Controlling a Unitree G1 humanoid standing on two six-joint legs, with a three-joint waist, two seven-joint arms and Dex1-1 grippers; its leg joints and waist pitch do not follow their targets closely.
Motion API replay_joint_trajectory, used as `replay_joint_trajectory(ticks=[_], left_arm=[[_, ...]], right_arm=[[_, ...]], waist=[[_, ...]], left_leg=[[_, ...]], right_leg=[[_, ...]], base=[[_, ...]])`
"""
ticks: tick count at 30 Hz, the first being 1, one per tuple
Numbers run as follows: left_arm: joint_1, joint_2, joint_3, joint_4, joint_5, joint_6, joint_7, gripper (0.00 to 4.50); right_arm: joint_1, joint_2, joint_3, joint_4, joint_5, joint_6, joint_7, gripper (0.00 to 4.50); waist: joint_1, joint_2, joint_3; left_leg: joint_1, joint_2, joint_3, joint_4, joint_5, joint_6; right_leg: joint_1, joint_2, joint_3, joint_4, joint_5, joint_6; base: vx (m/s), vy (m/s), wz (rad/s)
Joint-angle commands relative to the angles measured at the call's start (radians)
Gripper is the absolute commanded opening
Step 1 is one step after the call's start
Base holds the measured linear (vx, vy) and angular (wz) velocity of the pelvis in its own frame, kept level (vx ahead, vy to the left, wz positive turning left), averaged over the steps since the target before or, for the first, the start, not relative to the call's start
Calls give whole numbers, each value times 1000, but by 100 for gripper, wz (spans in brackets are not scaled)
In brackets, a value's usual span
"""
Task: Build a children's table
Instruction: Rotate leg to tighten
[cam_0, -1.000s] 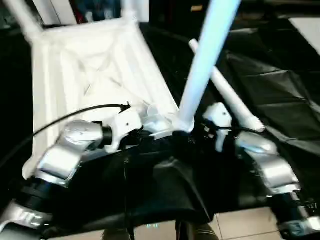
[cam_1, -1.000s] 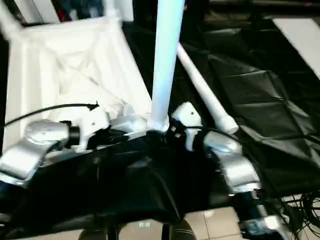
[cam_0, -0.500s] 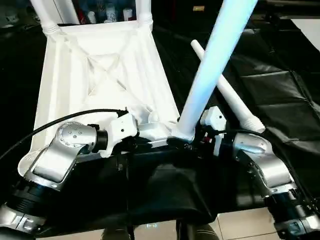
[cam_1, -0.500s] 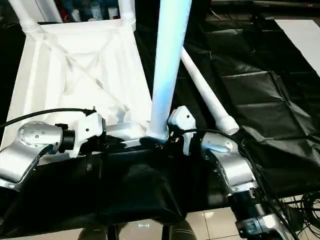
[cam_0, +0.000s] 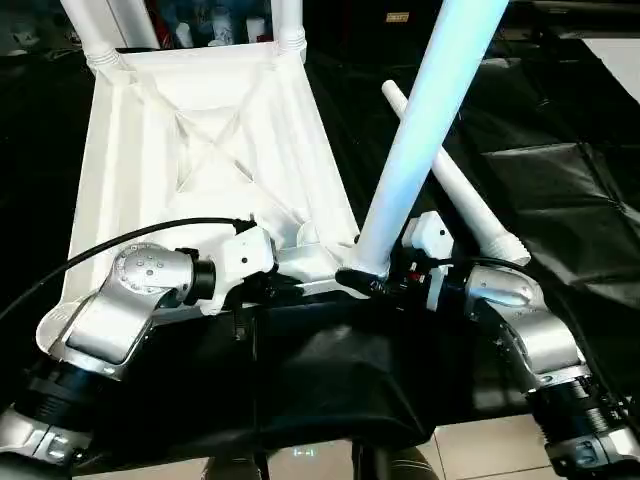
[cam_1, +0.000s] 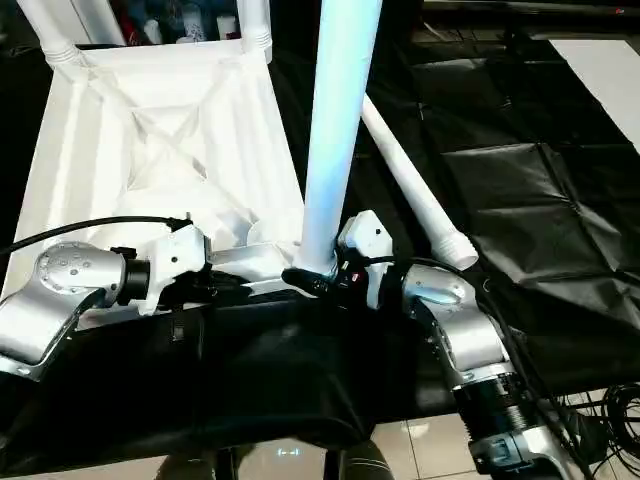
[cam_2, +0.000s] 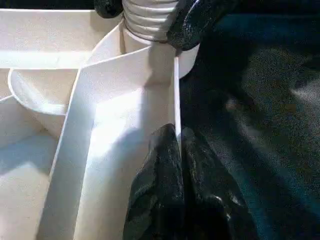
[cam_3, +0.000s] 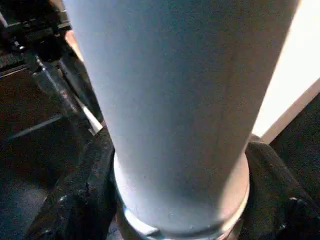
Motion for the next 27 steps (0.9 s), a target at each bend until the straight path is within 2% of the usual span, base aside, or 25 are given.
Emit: replay_joint_trajectory(ticks=[1,2,3,4,6,7,8,9,10,11,14,16,17,19,20,21,22,24,25,26,27], left_arm=[[20,-24,-47,40,22,33,30,0],[11,-51,-45,57,41,59,82,0],[7,-64,-45,63,48,75,105,0],[-1,-85,-46,75,61,100,142,0],[-20,-138,-48,107,87,129,218,0],[-35,-182,-49,131,95,159,267,0],[-35,-182,-49,131,95,159,267,0],[-50,-220,-55,150,107,191,308,0],[-57,-239,-57,160,112,208,329,0],[-69,-269,-58,179,119,229,360,0],[-95,-313,-79,226,151,242,407,0],[-98,-315,-83,230,155,235,408,0],[-98,-317,-84,229,154,233,405,0],[-95,-309,-91,217,161,228,395,0],[-94,-306,-93,213,166,233,394,0],[-92,-304,-93,210,167,234,394,0],[-90,-300,-92,206,169,237,393,0],[-85,-282,-90,191,171,244,377,0],[-83,-275,-89,184,171,244,371,0],[-78,-262,-92,173,168,236,357,0],[-78,-262,-92,173,168,236,357,0]], right_arm=[[3,22,-3,59,-23,11,-63,276],[-3,57,-22,100,-45,6,-156,275],[-8,76,-32,121,-55,3,-204,275],[-14,106,-50,151,-67,3,-278,275],[-27,166,-77,209,-83,0,-412,275],[-39,207,-94,255,-96,-12,-502,275],[-39,207,-94,255,-96,-12,-502,275],[-58,239,-100,304,-114,-21,-585,275],[-67,255,-103,329,-120,-26,-623,275],[-83,283,-113,365,-119,-27,-672,275],[-130,343,-116,438,-127,-54,-757,275],[-137,352,-112,446,-126,-84,-743,275],[-139,359,-111,445,-116,-114,-709,275],[-139,369,-116,431,-104,-154,-661,275],[-141,379,-131,429,-86,-172,-639,310],[-141,379,-132,424,-85,-179,-636,331],[-141,378,-133,416,-85,-190,-629,345],[-144,361,-126,385,-87,-203,-611,347],[-144,352,-128,367,-77,-193,-601,366],[-141,333,-128,334,-64,-181,-580,379],[-141,333,-128,334,-64,-181,-580,379]], waist=[[-6,3,-56],[-6,3,-55],[-7,4,-51],[-10,1,-48],[-12,2,-46],[-14,3,-42],[-16,2,-42],[-16,1,-42],[-19,5,-41],[-22,5,-39],[-28,6,-33],[-35,8,-29],[-35,6,-32],[-31,3,-42],[-30,4,-44],[-29,4,-42],[-29,2,-43],[-28,0,-43],[-28,1,-42],[-28,-3,-43],[-27,-1,-45]], left_leg=[[24,38,-11,-48,-133,82],[25,38,-12,-50,-156,72],[29,40,-13,-54,-197,45],[26,38,-16,-57,-233,21],[27,37,-23,-62,-279,-5],[30,36,-25,-63,-312,-21],[32,34,-25,-64,-327,-25],[32,33,-31,-66,-345,-26],[33,35,-30,-67,-352,-29],[33,31,-34,-69,-375,-33],[44,31,-42,-77,-453,-43],[57,28,-48,-77,-546,-46],[53,28,-50,-78,-544,-43],[34,34,-51,-88,-457,-26],[33,35,-48,-87,-433,-21],[34,36,-43,-86,-415,-11],[31,34,-40,-85,-404,-4],[26,34,-39,-85,-383,5],[28,34,-37,-85,-380,9],[30,33,-36,-83,-376,12],[29,35,-35,-82,-358,18]], right_leg=[[53,-56,45,-51,-123,-260],[52,-58,45,-55,-162,-252],[46,-60,46,-64,-244,-232],[44,-62,47,-70,-329,-207],[41,-65,46,-81,-435,-166],[33,-68,45,-90,-499,-146],[30,-66,45,-93,-529,-133],[32,-67,43,-97,-567,-105],[26,-67,44,-98,-572,-99],[26,-65,39,-103,-598,-85],[17,-62,32,-114,-636,-59],[11,-62,25,-127,-683,-41],[17,-64,24,-127,-675,-39],[33,-68,33,-111,-547,-64],[33,-67,36,-108,-508,-76],[29,-66,39,-105,-460,-98],[32,-65,40,-101,-438,-113],[37,-67,40,-98,-428,-124],[35,-67,42,-100,-439,-124],[35,-67,42,-100,-441,-124],[37,-69,43,-98,-427,-127]], base=[[0,0,0],[0,0,0],[0,0,0],[-58,-2,-2],[-60,-1,-3],[-58,-2,-2],[-58,-2,-2],[-55,0,-2],[0,0,0],[0,0,0],[0,0,0],[0,0,0],[0,0,0],[0,0,0],[0,0,0],[0,0,0],[0,0,0],[0,0,0],[0,0,0],[0,0,0],[0,0,0]])
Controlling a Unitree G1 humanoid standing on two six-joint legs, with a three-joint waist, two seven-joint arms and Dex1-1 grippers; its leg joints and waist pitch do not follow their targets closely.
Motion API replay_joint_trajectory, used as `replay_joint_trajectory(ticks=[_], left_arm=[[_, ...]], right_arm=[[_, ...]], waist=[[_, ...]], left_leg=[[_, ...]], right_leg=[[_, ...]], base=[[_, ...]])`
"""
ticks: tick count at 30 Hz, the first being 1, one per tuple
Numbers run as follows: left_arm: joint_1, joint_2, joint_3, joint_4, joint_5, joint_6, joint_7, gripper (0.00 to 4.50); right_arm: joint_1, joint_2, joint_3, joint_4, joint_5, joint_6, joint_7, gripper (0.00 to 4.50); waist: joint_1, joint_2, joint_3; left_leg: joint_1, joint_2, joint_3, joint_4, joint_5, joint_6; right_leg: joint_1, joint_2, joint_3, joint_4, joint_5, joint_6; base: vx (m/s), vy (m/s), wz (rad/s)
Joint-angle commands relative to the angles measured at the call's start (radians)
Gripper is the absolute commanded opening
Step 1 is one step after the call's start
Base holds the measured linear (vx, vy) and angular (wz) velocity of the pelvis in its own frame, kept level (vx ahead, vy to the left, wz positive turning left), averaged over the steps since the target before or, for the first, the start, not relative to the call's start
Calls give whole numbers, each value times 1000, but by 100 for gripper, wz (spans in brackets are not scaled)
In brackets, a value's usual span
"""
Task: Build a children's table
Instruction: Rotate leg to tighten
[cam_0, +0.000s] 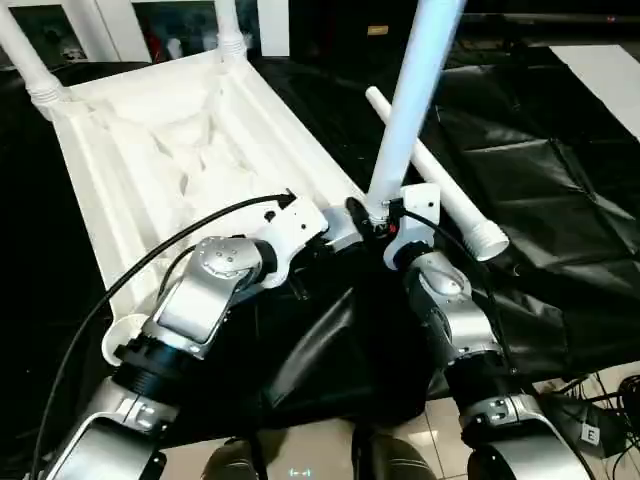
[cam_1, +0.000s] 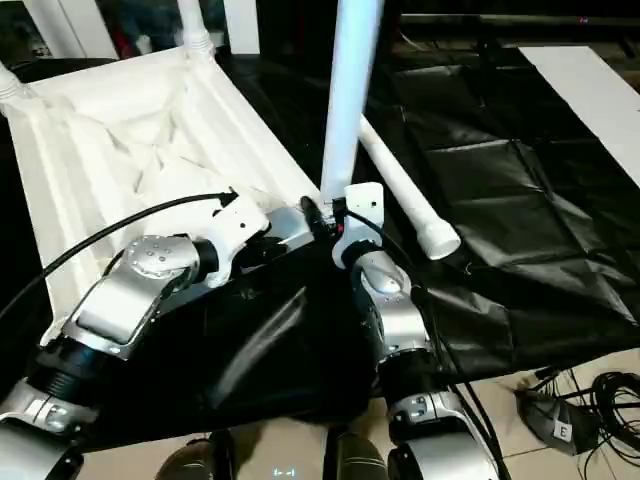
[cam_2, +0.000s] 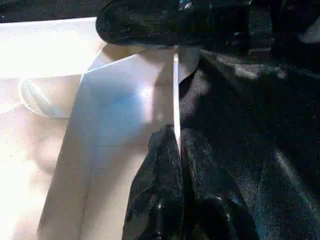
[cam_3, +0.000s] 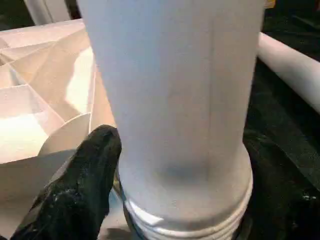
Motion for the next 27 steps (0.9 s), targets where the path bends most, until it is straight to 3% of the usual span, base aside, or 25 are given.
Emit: replay_joint_trajectory(ticks=[1,3,5,6,8,10,12,13,14,15,16,18,19,21,24,27], left_arm=[[47,12,-63,51,16,22,-27,0],[58,34,-67,26,6,29,-58,0],[77,72,-77,-7,-2,23,-105,0],[84,81,-74,-18,-11,20,-119,0],[96,100,-69,-35,-26,6,-146,0],[105,122,-62,-52,-38,1,-172,0],[117,147,-52,-77,-56,2,-207,0],[122,158,-49,-88,-64,2,-224,0],[127,183,-47,-99,-76,-30,-263,0],[129,189,-46,-102,-81,-37,-275,0],[132,207,-41,-112,-95,-44,-300,0],[135,224,-39,-123,-105,-59,-321,0],[137,233,-37,-129,-113,-58,-331,0],[140,244,-36,-136,-123,-64,-348,0],[144,256,-39,-153,-134,-68,-366,0],[148,260,-40,-163,-139,-64,-369,0]], right_arm=[[12,-10,41,-48,14,29,54,386],[28,-61,61,-104,11,53,116,386],[57,-170,102,-170,-46,90,213,386],[69,-202,107,-195,-44,99,255,386],[89,-254,104,-247,-8,132,341,386],[106,-306,104,-301,34,172,430,386],[125,-361,120,-349,62,188,524,386],[133,-384,129,-367,73,191,564,386],[139,-408,136,-378,100,201,622,386],[139,-413,137,-379,106,202,635,386],[140,-425,145,-381,124,210,670,386],[139,-431,150,-381,138,216,699,386],[138,-431,149,-378,145,219,716,386],[129,-425,149,-355,140,209,729,386],[118,-418,159,-331,121,203,750,386],[108,-424,178,-313,103,193,757,386]], waist=[[3,0,-45],[4,0,-48],[7,0,-51],[6,1,-52],[7,1,-59],[8,6,-65],[9,9,-70],[9,3,-76],[10,6,-74],[10,3,-67],[10,5,-64],[10,6,-60],[12,7,-55],[13,7,-53],[13,5,-58],[15,7,-64]], left_leg=[[13,48,-25,-71,-334,30],[11,48,-23,-68,-300,39],[10,49,-20,-64,-247,51],[11,48,-15,-59,-233,67],[6,46,-13,-52,-190,90],[5,46,-9,-41,-79,136],[5,47,-9,-34,-17,159],[-1,43,-6,-21,69,199],[-2,42,-4,-20,71,206],[-5,41,-4,-21,26,212],[-3,45,-4,-27,-31,199],[0,48,-5,-31,-79,176],[7,52,-5,-37,-139,135],[13,55,-6,-41,-168,104],[10,53,-6,-39,-136,95],[12,53,-3,-33,-59,123]], right_leg=[[22,-59,45,-73,-394,-149],[26,-56,45,-67,-349,-160],[30,-52,43,-61,-276,-178],[28,-51,44,-58,-248,-192],[37,-53,45,-51,-191,-219],[45,-47,43,-28,-3,-269],[48,-44,43,-16,106,-292],[53,-40,44,1,260,-320],[50,-39,44,1,281,-325],[51,-42,43,-3,248,-326],[51,-46,41,-12,152,-321],[48,-47,40,-21,47,-315],[41,-47,41,-32,-86,-298],[36,-47,42,-38,-154,-282],[38,-46,43,-29,-115,-283],[40,-42,44,-16,16,-302]], base=[[0,0,0],[0,0,0],[0,0,0],[63,-11,7],[76,-13,5],[69,-18,0],[31,-10,0],[0,0,0],[0,0,0],[0,0,0],[0,0,0],[0,0,0],[0,0,0],[0,0,0],[0,0,0],[0,0,0]])
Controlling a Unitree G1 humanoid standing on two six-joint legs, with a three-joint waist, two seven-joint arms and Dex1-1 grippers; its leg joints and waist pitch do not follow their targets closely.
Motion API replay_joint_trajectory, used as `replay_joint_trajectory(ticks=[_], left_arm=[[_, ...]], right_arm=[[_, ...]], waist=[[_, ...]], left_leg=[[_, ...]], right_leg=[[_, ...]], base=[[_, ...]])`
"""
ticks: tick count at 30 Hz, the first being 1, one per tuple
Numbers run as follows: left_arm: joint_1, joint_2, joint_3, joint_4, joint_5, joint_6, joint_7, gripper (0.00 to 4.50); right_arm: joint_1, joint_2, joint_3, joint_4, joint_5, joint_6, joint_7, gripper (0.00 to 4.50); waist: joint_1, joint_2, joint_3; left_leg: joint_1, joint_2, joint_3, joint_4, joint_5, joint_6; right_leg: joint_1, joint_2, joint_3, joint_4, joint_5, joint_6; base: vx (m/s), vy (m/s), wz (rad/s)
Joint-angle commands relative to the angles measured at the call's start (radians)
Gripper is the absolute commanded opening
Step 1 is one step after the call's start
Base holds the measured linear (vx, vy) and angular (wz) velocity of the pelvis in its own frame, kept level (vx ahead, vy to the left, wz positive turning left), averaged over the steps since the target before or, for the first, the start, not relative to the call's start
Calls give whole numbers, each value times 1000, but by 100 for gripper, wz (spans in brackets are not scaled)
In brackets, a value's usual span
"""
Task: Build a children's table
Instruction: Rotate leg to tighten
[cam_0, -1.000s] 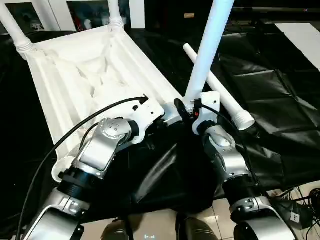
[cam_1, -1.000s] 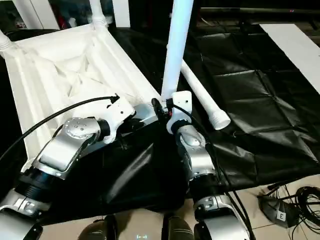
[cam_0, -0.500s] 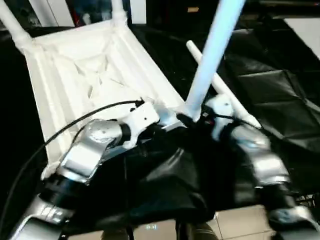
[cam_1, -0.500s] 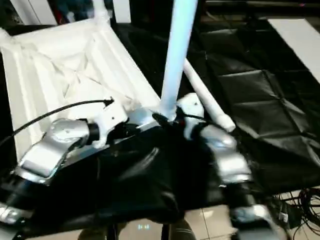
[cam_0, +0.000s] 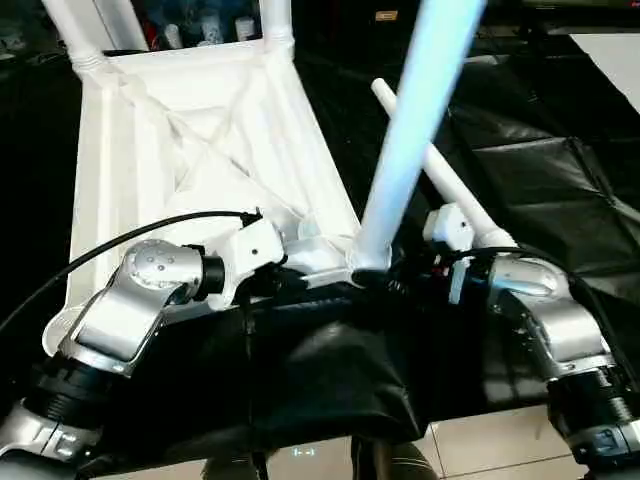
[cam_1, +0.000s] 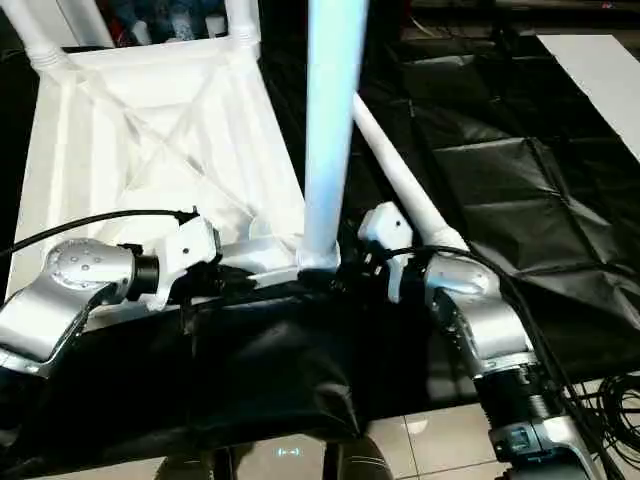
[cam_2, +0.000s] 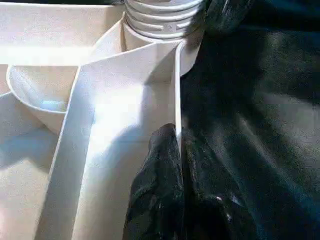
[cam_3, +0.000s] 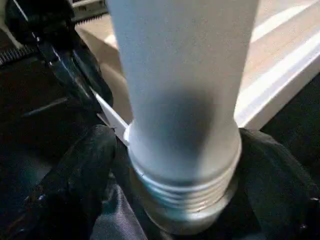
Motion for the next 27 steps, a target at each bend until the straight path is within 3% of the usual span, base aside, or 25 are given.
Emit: replay_joint_trajectory(ticks=[1,4,8,9,13,20,23,25,26,27], left_arm=[[34,7,-61,12,2,24,-35,0],[38,12,-60,9,-3,18,-42,0],[40,15,-59,8,-3,14,-48,0],[41,15,-59,8,-4,15,-49,0],[42,17,-61,8,-4,16,-49,0],[30,0,-68,28,3,25,-29,0],[11,-55,-53,70,17,67,57,0],[-2,-89,-42,100,29,76,110,0],[-14,-125,-32,130,36,87,160,0],[-22,-155,-27,150,41,99,197,0]], right_arm=[[-8,-7,15,17,-16,-12,16,386],[-23,-2,27,50,-23,-26,33,359],[-26,15,11,62,-9,-26,36,346],[-26,17,9,63,-6,-29,39,317],[-23,18,9,65,-3,-33,46,290],[-14,47,2,126,-26,-76,8,279],[-35,113,-39,207,-76,-89,-191,277],[-45,146,-59,238,-84,-92,-269,276],[-53,183,-84,266,-87,-91,-357,276],[-58,216,-104,284,-82,-89,-420,275]], waist=[[-2,2,-65],[0,-2,-64],[4,-2,-63],[5,-1,-63],[4,0,-65],[4,1,-66],[1,1,-58],[-5,0,-53],[-9,-1,-50],[-11,-1,-50]], left_leg=[[26,37,-10,-39,-48,123],[23,34,-8,-37,-38,146],[26,36,-7,-38,-55,140],[26,37,-8,-38,-57,137],[27,37,-8,-37,-54,134],[25,36,-9,-36,-51,137],[24,36,-8,-40,-105,108],[24,36,-11,-45,-184,62],[22,34,-18,-50,-227,33],[25,34,-19,-50,-244,22]], right_leg=[[58,-50,44,-31,26,-289],[62,-52,44,-30,42,-297],[60,-53,44,-33,-1,-290],[60,-53,44,-33,-11,-289],[60,-53,44,-32,-11,-289],[62,-52,43,-30,2,-297],[55,-55,44,-42,-96,-286],[52,-60,45,-55,-233,-261],[54,-61,43,-63,-327,-229],[51,-62,43,-66,-362,-215]], base=[[0,0,0],[0,0,0],[0,0,0],[0,0,0],[0,0,0],[0,0,0],[0,0,0],[-31,1,-1],[-61,2,-3],[-64,5,-3]])
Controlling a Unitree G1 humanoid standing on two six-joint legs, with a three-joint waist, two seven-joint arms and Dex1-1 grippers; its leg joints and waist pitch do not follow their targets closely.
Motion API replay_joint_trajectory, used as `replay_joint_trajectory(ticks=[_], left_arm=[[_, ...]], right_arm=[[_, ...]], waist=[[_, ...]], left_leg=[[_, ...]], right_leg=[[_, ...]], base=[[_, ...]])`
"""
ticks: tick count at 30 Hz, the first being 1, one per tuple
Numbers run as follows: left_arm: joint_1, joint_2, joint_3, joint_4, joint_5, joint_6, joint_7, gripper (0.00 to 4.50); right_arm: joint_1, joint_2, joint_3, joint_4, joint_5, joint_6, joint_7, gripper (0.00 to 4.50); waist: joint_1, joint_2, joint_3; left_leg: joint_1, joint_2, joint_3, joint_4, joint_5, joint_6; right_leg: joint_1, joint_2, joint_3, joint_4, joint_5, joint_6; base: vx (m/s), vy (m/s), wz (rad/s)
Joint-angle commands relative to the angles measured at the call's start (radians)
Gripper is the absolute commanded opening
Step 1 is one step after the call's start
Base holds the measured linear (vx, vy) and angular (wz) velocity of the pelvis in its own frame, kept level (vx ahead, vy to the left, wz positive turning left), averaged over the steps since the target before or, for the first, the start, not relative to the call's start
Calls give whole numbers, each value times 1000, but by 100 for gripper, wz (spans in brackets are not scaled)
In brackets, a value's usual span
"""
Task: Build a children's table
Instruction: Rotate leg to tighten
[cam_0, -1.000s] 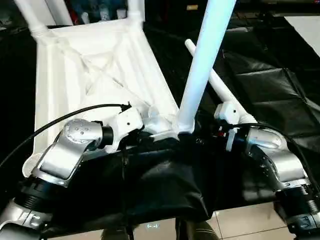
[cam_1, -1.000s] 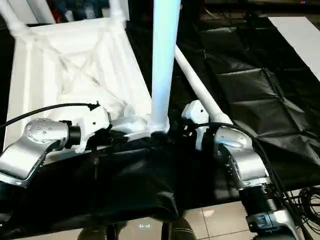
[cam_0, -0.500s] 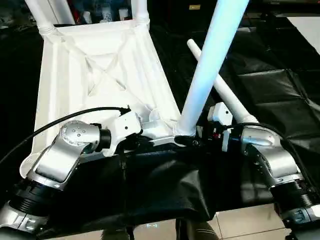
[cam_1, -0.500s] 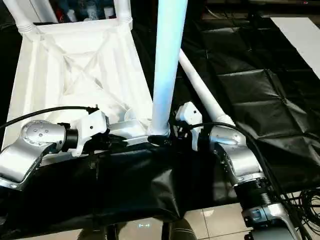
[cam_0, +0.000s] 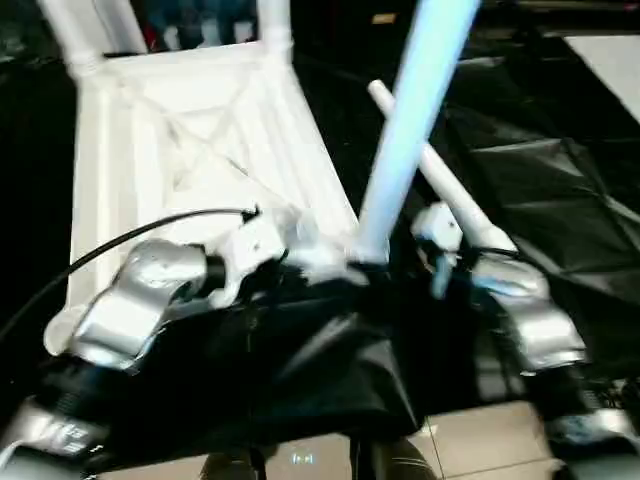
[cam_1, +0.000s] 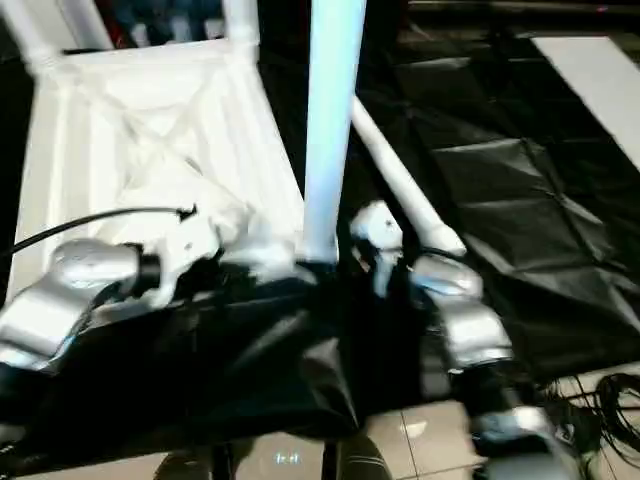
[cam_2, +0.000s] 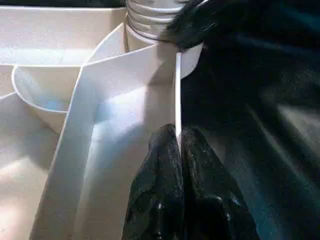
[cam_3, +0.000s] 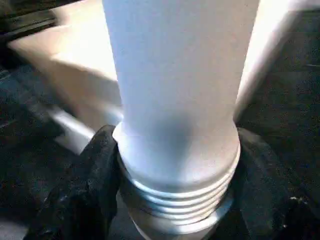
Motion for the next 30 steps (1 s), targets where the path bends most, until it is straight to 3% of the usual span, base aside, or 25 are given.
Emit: replay_joint_trajectory(ticks=[1,2,4,6,8,10,12,14,16,17,19,21,23,24,27,30], left_arm=[[27,-61,-41,72,13,49,73,0],[13,-103,-36,97,19,67,122,0],[0,-134,-40,121,33,75,161,0],[-22,-166,-51,161,62,78,207,0],[-32,-173,-60,175,77,78,219,0],[-39,-167,-76,184,98,72,220,0],[-37,-158,-80,178,103,72,212,0],[-28,-137,-89,165,110,71,196,0],[-22,-124,-90,154,106,73,183,0],[-20,-121,-90,151,105,74,178,0],[-5,-104,-81,119,93,76,149,0],[0,-96,-81,110,92,69,139,0],[9,-80,-77,93,86,70,124,0],[16,-64,-76,80,83,68,110,0],[30,-26,-77,44,74,49,74,0],[46,10,-78,6,57,57,29,0]], right_arm=[[5,60,-38,82,-10,37,-180,275],[-2,106,-55,106,-13,36,-270,275],[-11,153,-74,130,-13,27,-355,275],[-24,222,-88,157,-11,31,-457,275],[-33,254,-86,169,-22,30,-497,275],[-45,280,-62,181,-52,7,-498,275],[-44,288,-62,173,-41,-2,-474,275],[-35,293,-63,140,-17,-21,-417,275],[-27,292,-65,111,5,-25,-376,275],[-25,292,-66,104,12,-25,-365,330],[-8,264,-57,37,24,-32,-315,344],[-4,252,-60,17,31,-22,-309,365],[3,220,-64,-16,30,2,-306,388],[13,189,-68,-48,27,20,-285,392],[45,128,-77,-123,60,67,-191,392],[80,54,-61,-188,79,109,-77,392]], waist=[[2,1,-46],[3,1,-47],[1,3,-42],[-1,5,-44],[-2,4,-44],[-3,6,-41],[-4,5,-42],[-3,4,-47],[-1,5,-49],[0,6,-50],[-1,3,-53],[0,-1,-54],[1,1,-54],[3,-3,-57],[6,-1,-63],[4,0,-64]], left_leg=[[21,32,-21,-67,-287,9],[21,31,-25,-68,-294,4],[28,30,-28,-71,-348,-8],[23,30,-33,-76,-355,-12],[23,29,-36,-81,-373,-12],[27,28,-38,-84,-421,-17],[25,29,-42,-88,-437,-19],[21,32,-41,-89,-419,-16],[20,35,-34,-88,-370,-5],[19,35,-32,-87,-357,-3],[17,35,-26,-84,-314,16],[16,34,-24,-81,-295,34],[18,34,-21,-80,-289,36],[22,33,-16,-75,-261,42],[13,31,-13,-69,-154,72],[8,30,-11,-62,-83,101]], right_leg=[[41,-63,43,-89,-458,-173],[41,-63,41,-91,-479,-161],[27,-64,40,-104,-564,-120],[30,-65,37,-106,-574,-93],[31,-62,32,-109,-563,-79],[21,-61,32,-114,-588,-64],[25,-63,30,-114,-587,-59],[28,-63,31,-111,-532,-66],[28,-60,36,-102,-412,-100],[30,-59,37,-99,-383,-109],[37,-57,39,-89,-291,-143],[38,-57,39,-90,-294,-151],[35,-57,41,-92,-314,-156],[33,-56,42,-91,-302,-161],[44,-54,41,-77,-177,-182],[52,-46,38,-60,-31,-232]], base=[[-57,4,-3],[-57,4,-3],[0,0,0],[0,0,0],[0,0,0],[0,0,0],[0,0,0],[0,0,0],[0,0,0],[0,0,0],[0,0,0],[0,0,0],[0,0,0],[0,0,0],[0,0,0],[55,-13,-1]])
